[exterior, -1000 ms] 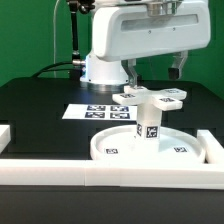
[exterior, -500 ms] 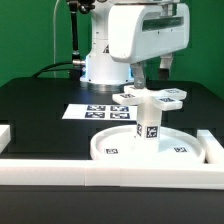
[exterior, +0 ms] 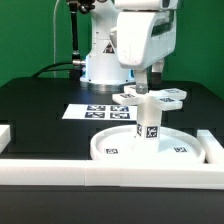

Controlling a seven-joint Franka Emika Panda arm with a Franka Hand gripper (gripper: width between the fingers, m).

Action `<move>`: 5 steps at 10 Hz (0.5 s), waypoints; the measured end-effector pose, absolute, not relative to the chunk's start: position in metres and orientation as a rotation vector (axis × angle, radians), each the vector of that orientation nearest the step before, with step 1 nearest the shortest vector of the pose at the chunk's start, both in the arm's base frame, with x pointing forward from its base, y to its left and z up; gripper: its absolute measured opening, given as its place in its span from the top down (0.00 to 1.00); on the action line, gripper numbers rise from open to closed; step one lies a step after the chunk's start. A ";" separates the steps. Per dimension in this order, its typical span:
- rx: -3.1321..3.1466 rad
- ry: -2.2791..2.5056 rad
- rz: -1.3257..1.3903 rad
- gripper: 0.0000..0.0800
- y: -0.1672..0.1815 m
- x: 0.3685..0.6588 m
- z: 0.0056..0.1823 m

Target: Assemble round table

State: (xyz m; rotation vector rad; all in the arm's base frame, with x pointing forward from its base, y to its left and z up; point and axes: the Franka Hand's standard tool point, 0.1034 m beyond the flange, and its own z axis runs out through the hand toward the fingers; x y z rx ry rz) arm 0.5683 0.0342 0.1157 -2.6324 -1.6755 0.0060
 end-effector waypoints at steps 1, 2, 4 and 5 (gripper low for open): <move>-2.623 -1.697 0.026 0.19 0.034 0.567 0.111; -2.619 -1.702 0.033 0.19 0.036 0.566 0.108; -2.603 -1.734 0.056 0.19 0.039 0.565 0.102; -2.601 -1.736 0.063 0.19 0.039 0.565 0.099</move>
Offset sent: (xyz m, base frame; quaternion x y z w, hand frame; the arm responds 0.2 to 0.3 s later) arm 0.0081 0.0115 -0.0112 0.0118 -0.0262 -0.0449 0.9986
